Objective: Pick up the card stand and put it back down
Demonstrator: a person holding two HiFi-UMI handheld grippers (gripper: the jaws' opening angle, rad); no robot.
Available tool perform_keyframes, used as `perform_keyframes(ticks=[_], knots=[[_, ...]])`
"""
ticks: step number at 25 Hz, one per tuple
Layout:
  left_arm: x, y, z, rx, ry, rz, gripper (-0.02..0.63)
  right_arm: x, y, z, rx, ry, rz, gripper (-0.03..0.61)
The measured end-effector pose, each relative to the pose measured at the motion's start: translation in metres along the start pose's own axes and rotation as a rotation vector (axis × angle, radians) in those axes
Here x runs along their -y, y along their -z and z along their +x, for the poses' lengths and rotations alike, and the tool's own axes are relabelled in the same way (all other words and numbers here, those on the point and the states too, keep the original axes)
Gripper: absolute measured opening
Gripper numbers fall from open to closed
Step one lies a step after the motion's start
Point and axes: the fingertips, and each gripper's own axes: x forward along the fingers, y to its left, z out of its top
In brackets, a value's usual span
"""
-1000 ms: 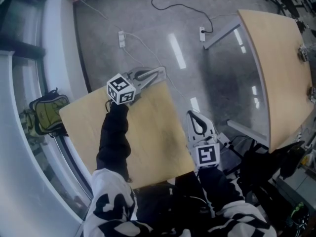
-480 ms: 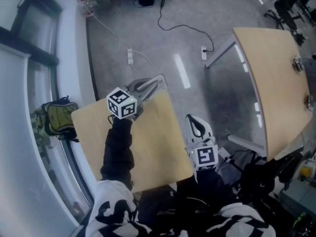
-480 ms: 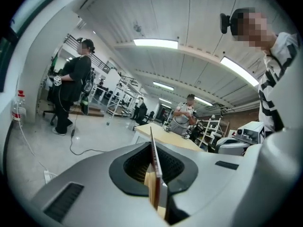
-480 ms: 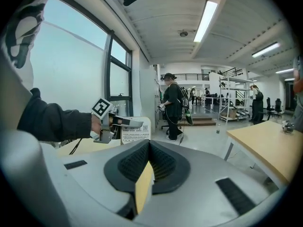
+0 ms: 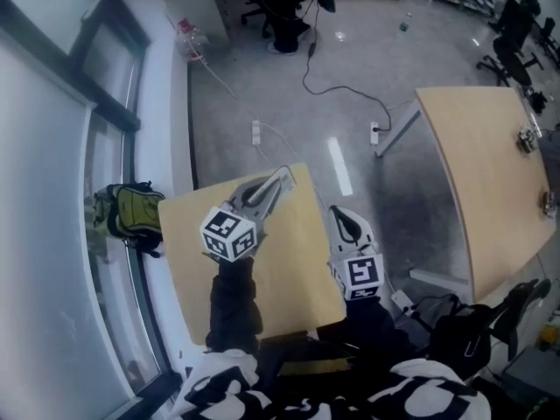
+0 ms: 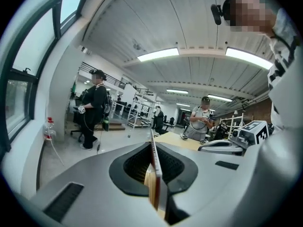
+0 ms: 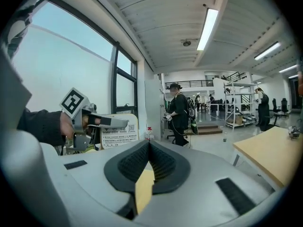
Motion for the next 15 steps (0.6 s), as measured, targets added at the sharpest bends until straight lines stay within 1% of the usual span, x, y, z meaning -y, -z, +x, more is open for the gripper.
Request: perform_keyframes(ticks=[5,8,11,15], knots=[[0.023,0.001,-0.037,0.023,-0.089,0.020,0.018,-0.019,-0.024,-0.009,0.018,-0.037,0.003,0.012],[0.034,-0.004,-0.054,0.057,-0.130,0.027,0.018,-0.026,-0.033,-0.014,0.036,-0.052,-0.002,0.012],[0.040,-0.011,-0.069,0.088,-0.171,0.031,0.018,-0.032,-0.039,-0.017,0.063,-0.066,-0.015,0.012],[0.044,-0.017,-0.083,0.094,-0.239,0.069,0.018,-0.037,-0.050,-0.022,0.053,-0.072,-0.007,0.012]])
